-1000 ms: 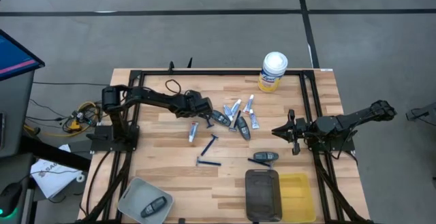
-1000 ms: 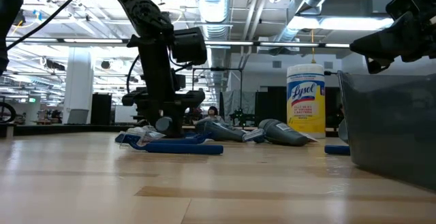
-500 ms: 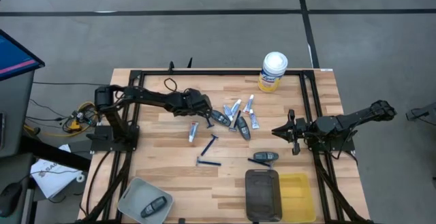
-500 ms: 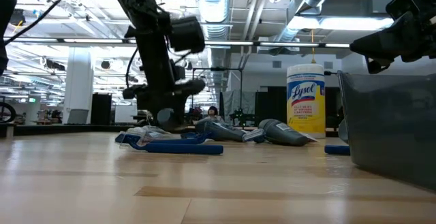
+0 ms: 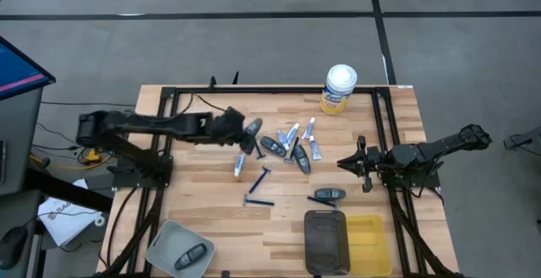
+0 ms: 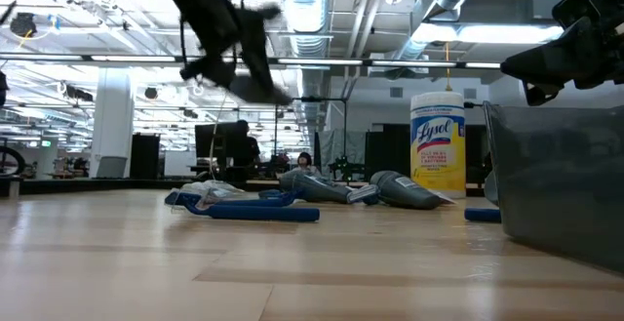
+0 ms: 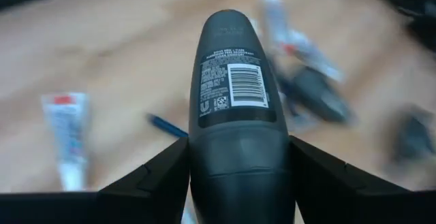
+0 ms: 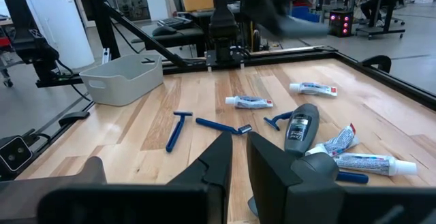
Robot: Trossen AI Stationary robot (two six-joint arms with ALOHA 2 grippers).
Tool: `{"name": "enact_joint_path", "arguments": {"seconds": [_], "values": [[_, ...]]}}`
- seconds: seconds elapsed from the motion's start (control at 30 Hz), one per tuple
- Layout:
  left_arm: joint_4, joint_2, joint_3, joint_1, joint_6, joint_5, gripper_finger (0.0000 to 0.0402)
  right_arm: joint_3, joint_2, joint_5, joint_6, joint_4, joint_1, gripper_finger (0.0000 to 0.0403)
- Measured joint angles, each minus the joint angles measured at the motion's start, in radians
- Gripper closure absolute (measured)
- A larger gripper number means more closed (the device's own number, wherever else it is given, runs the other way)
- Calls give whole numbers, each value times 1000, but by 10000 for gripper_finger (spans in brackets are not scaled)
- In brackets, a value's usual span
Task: Pick & Place Travel size toiletries
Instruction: Put the deodorant into the gray bin
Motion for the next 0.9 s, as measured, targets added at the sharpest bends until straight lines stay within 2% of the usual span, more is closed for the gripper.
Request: {"name": "enact_joint_path", "arguments": {"seconds": [0.13, 0.4, 0.63, 0.9], "values": [[-68, -112, 1, -123, -6, 65, 192, 0, 0, 0, 0, 0, 0, 363], [-236, -246, 0, -435, -208, 106, 191, 0, 0, 0, 0, 2, 0, 363], [-237, -215, -29, -729, -426, 211, 191, 0, 0, 0, 0, 3, 0, 363], [-246, -133, -30, -1014, -659, 233, 191, 0, 0, 0, 0, 3, 0, 363]]}}
